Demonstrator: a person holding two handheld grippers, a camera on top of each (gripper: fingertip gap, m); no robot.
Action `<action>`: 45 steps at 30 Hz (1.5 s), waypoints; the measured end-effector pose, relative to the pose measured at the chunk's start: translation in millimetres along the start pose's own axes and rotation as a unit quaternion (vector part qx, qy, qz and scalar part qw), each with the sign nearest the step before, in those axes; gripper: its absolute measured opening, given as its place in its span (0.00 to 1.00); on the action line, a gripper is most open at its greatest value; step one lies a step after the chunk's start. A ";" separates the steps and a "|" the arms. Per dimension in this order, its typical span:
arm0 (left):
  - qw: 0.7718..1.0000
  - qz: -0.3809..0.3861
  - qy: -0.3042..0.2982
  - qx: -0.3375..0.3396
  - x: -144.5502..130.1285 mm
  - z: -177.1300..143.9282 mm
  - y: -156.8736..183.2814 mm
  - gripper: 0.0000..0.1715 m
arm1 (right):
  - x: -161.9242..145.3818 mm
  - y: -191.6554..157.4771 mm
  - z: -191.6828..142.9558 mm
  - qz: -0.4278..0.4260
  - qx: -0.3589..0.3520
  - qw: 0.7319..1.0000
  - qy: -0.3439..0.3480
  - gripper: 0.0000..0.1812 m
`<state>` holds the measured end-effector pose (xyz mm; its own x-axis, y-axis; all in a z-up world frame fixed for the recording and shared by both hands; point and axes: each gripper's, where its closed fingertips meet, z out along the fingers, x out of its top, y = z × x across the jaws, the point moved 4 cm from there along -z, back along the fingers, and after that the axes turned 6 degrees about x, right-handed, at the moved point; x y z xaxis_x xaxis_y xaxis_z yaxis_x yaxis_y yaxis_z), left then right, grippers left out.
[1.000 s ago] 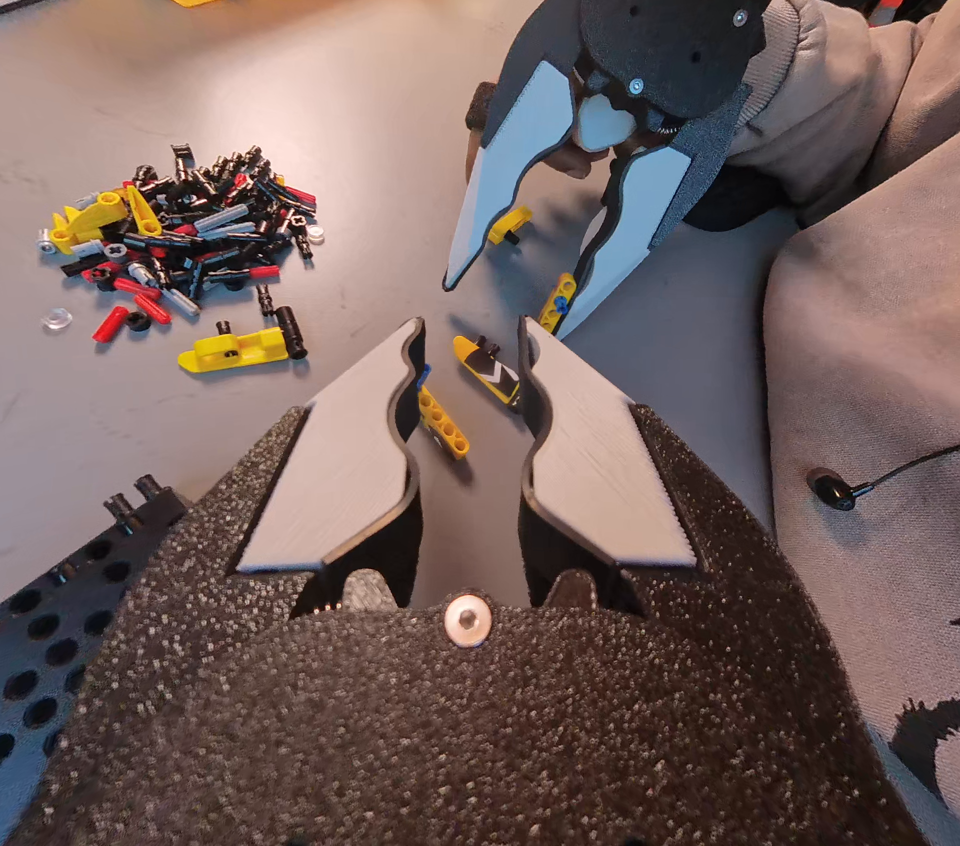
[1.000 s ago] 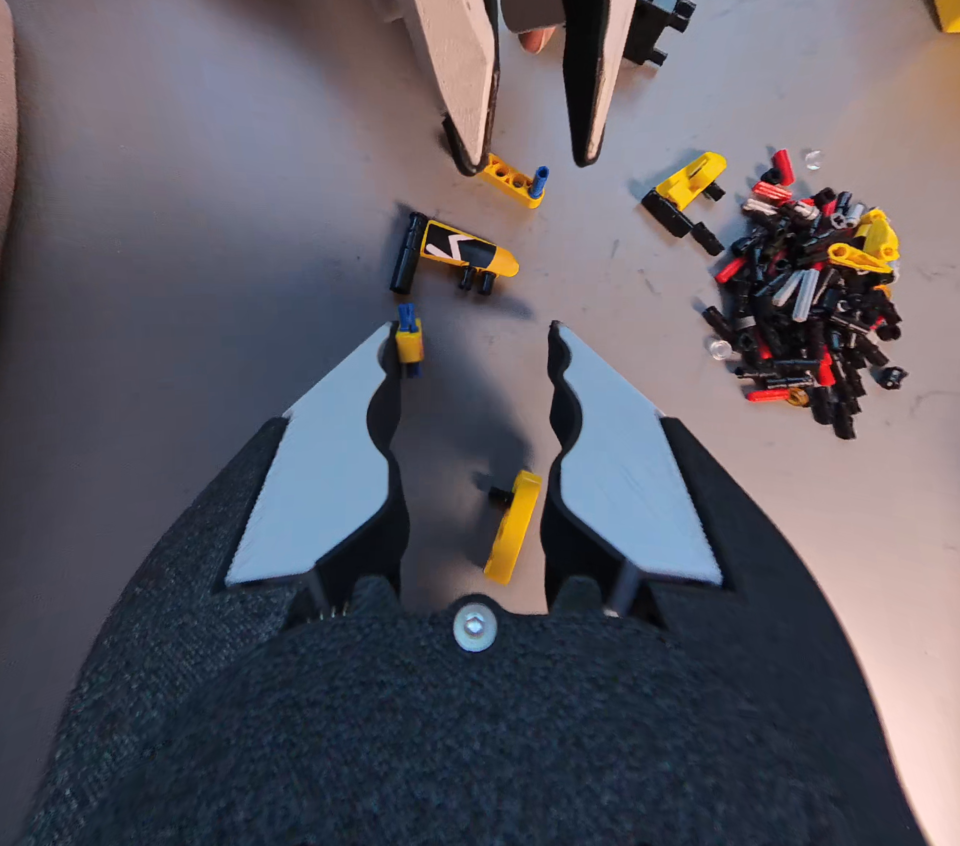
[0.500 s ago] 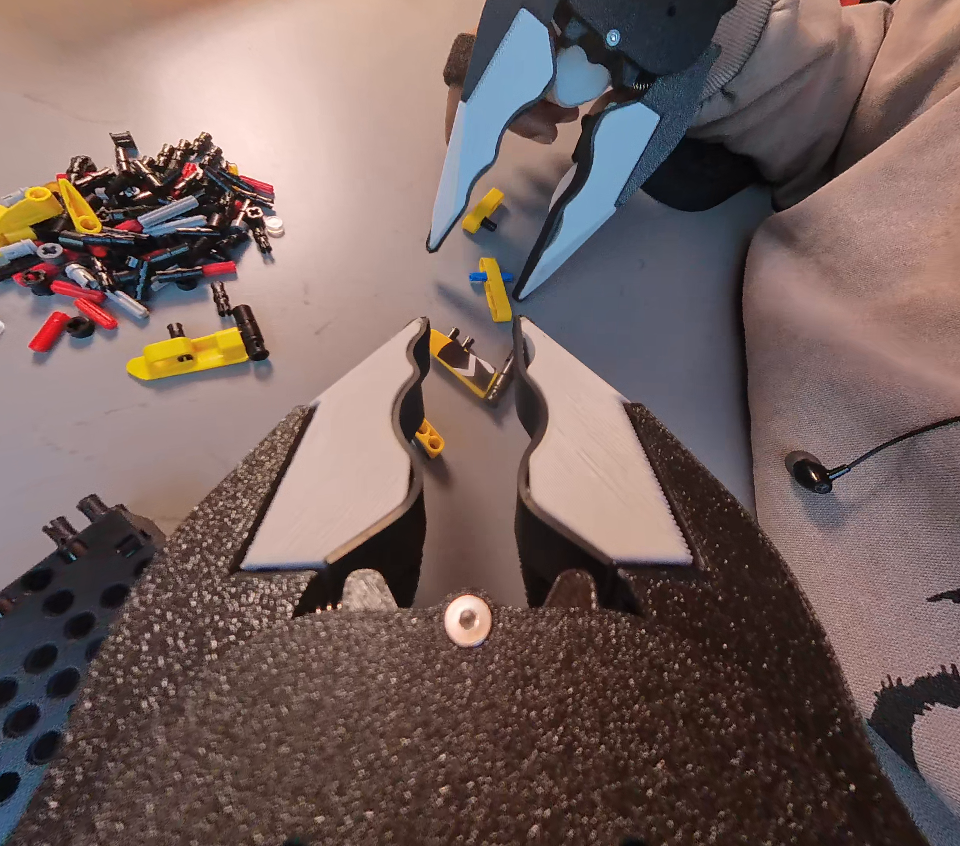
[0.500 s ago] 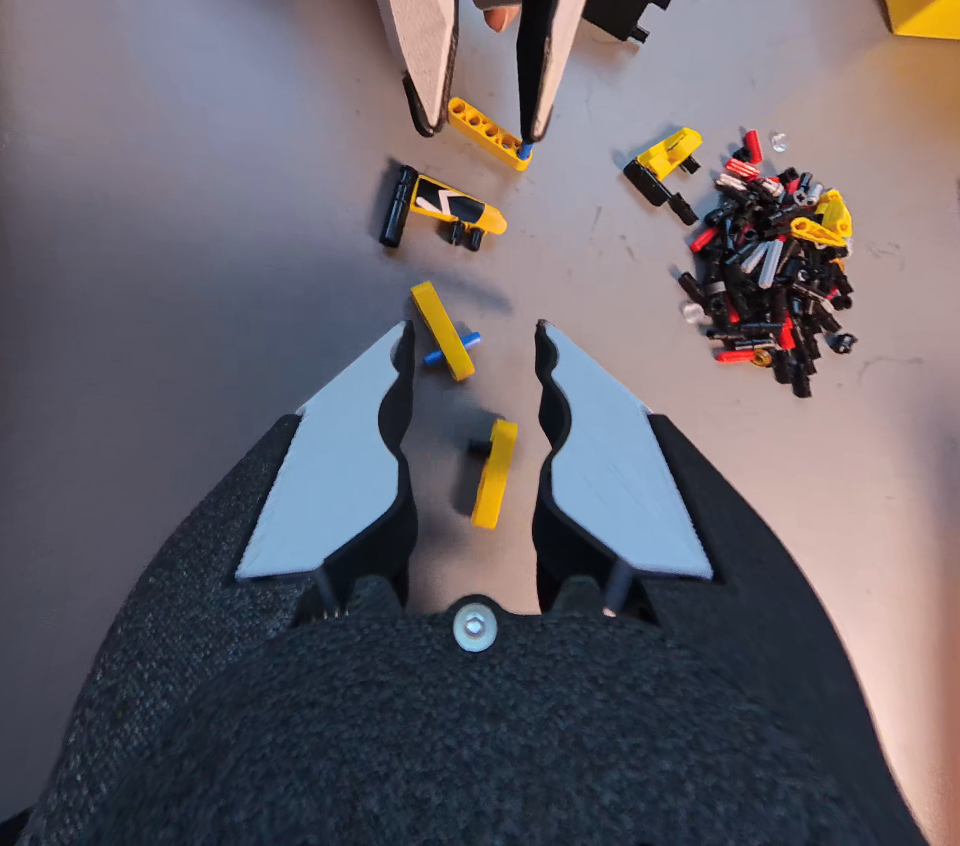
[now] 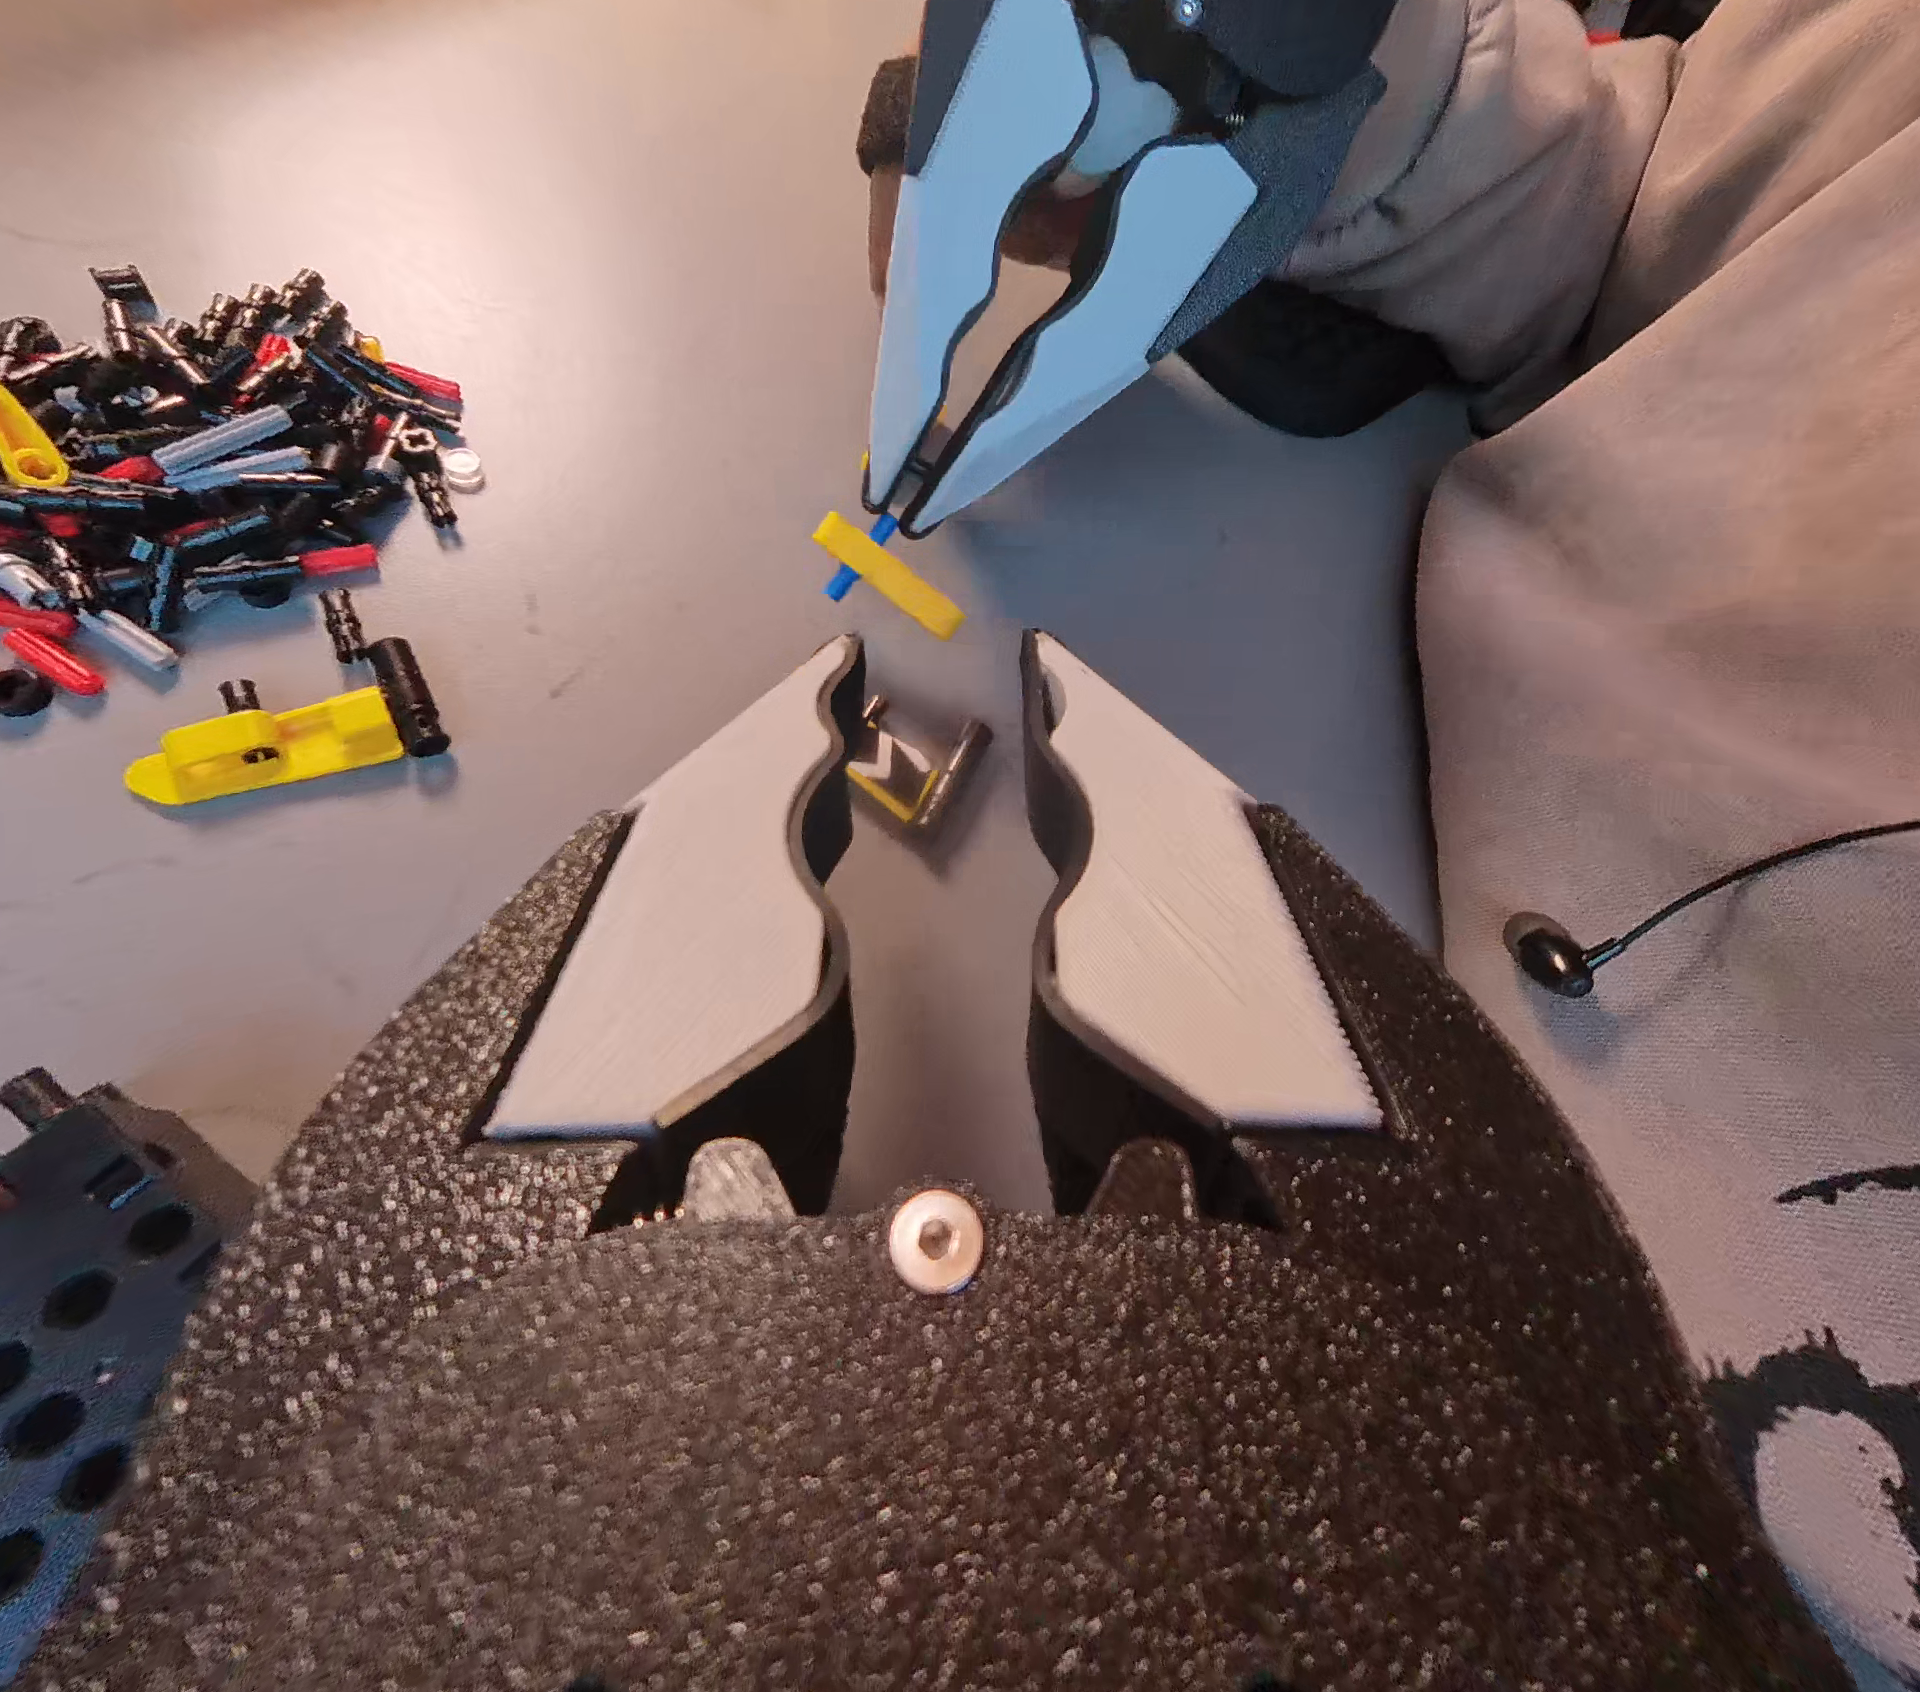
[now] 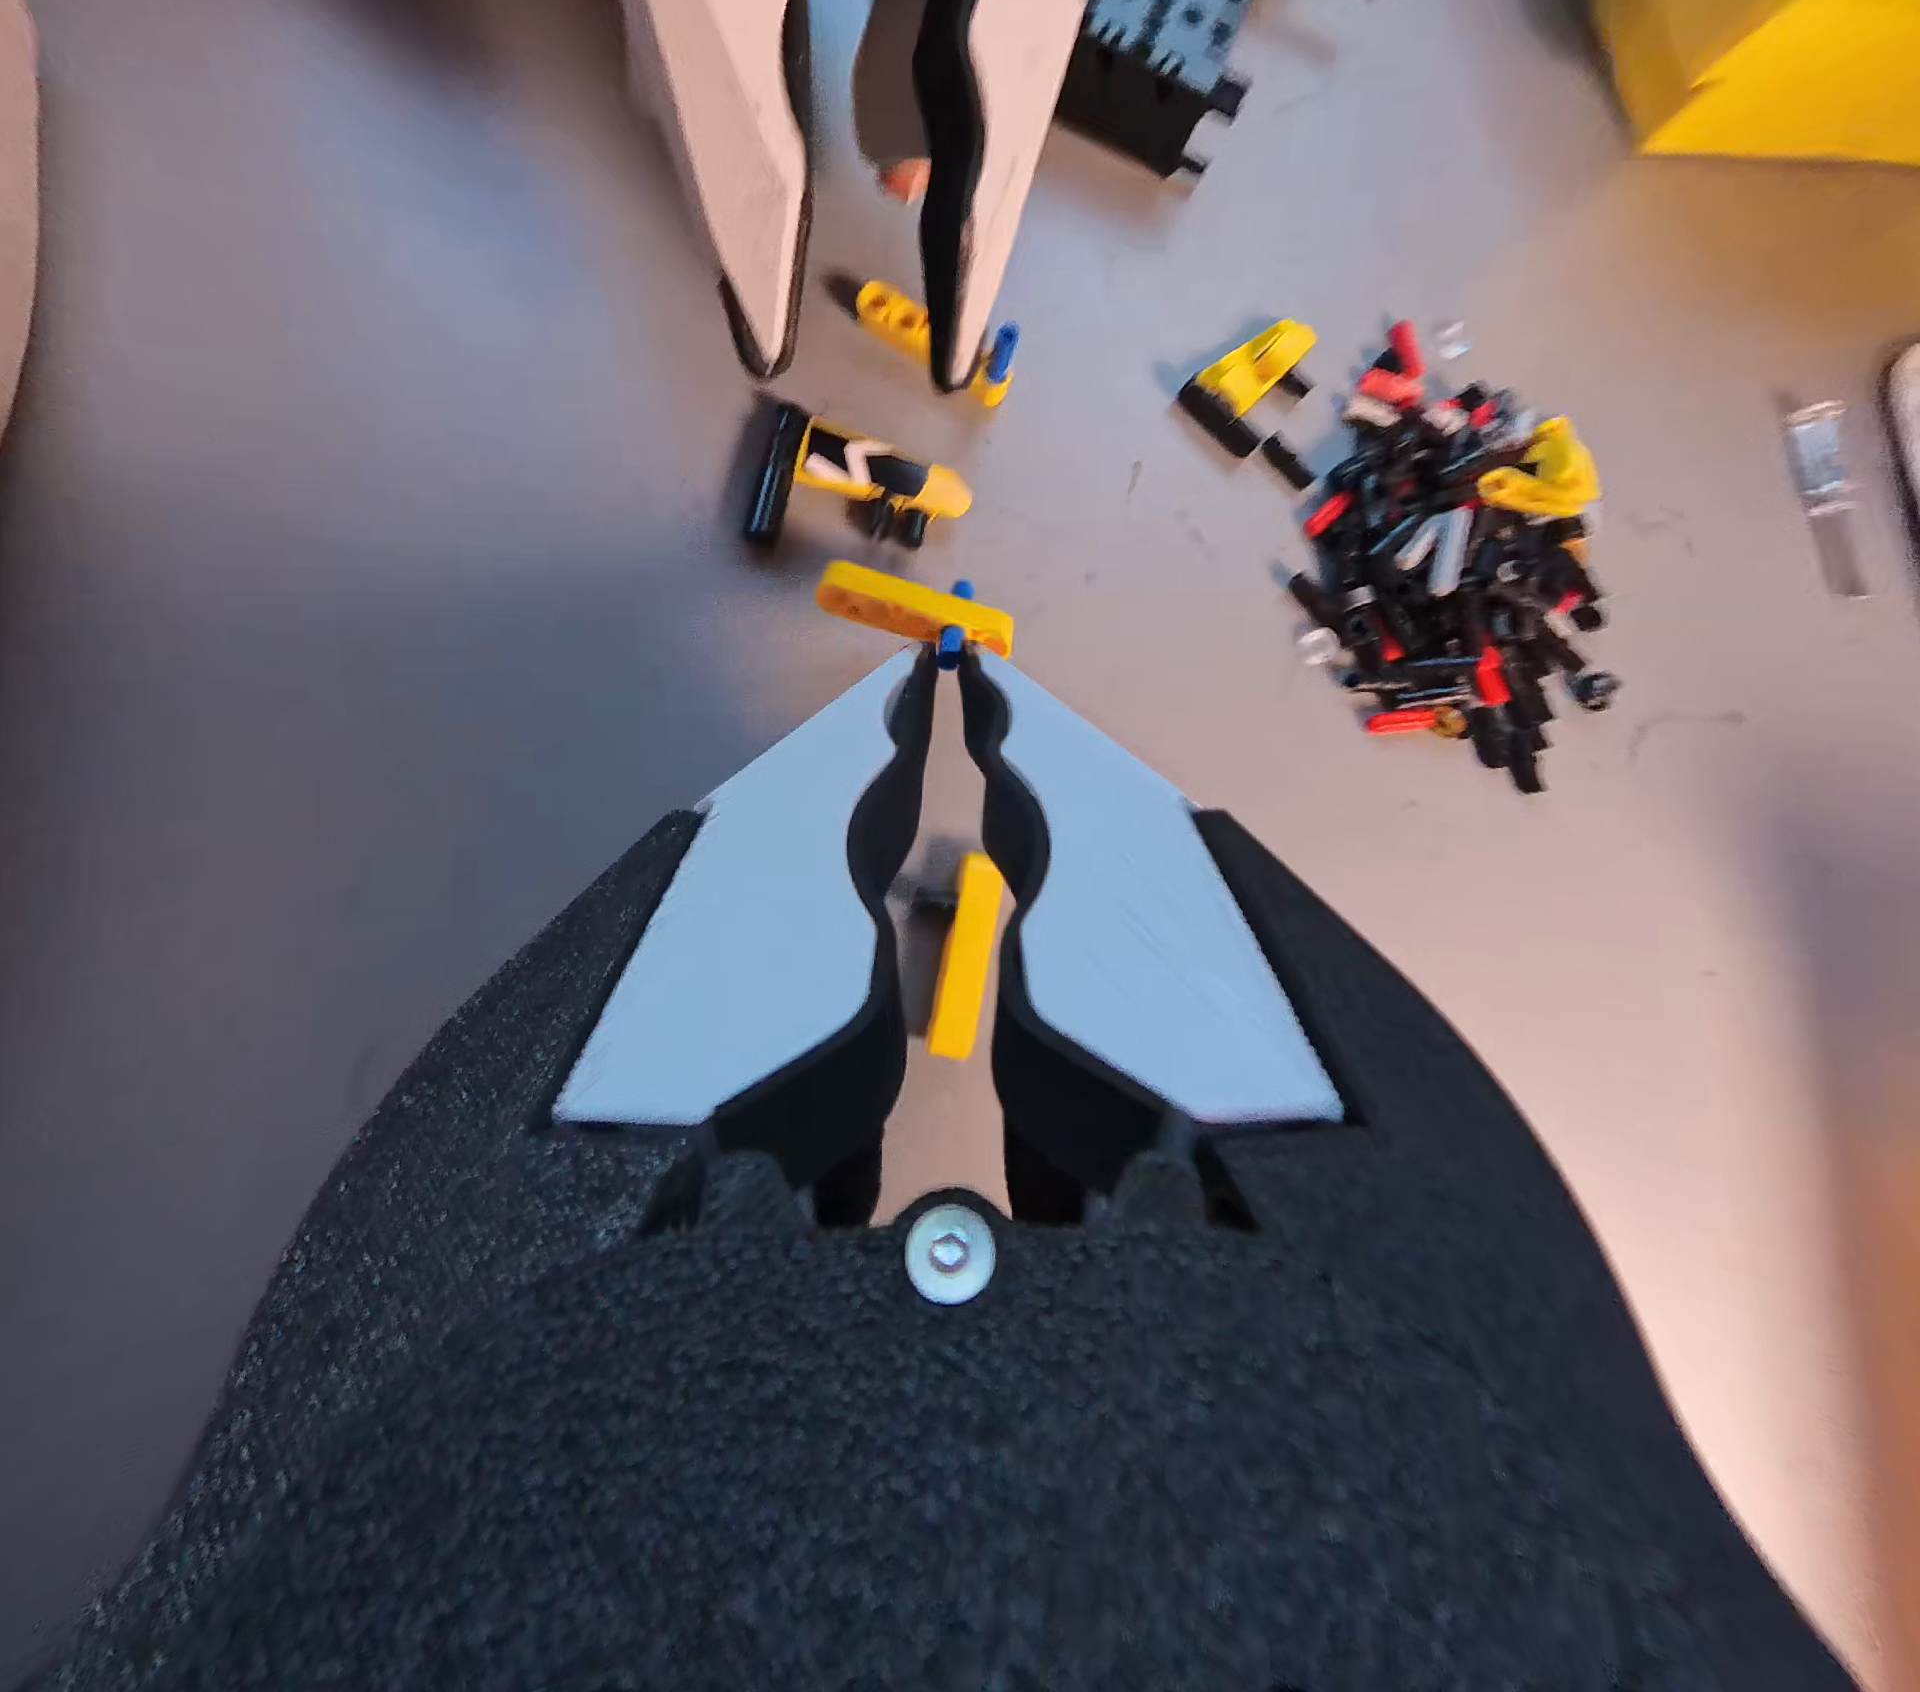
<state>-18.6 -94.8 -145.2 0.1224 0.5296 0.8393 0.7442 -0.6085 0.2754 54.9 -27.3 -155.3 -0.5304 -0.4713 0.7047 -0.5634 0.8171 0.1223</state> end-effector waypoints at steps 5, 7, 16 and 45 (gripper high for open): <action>0.999 -0.040 0.015 -0.015 4.7 4.4 1.2 0.17 | 16.2 4.5 -7.3 -0.013 -0.034 0.998 0.046 0.01; 0.999 -0.039 0.020 -0.010 6.7 5.9 2.0 0.18 | 24.5 5.4 -12.0 -0.009 -0.041 0.996 0.078 0.01; 0.996 0.053 0.039 0.062 19.4 5.4 3.7 0.05 | 56.2 -3.1 -20.5 0.023 -0.014 0.983 0.183 0.00; 0.991 0.031 0.092 -0.096 29.8 -19.0 26.2 0.07 | 64.5 -13.6 -27.3 0.231 0.195 0.911 0.280 0.03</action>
<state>-7.9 -106.1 -104.0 0.0288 0.3820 0.9237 0.5975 -0.7474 0.2904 45.6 -59.7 -92.4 -0.4242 0.2256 0.8770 -0.6019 0.6533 -0.4593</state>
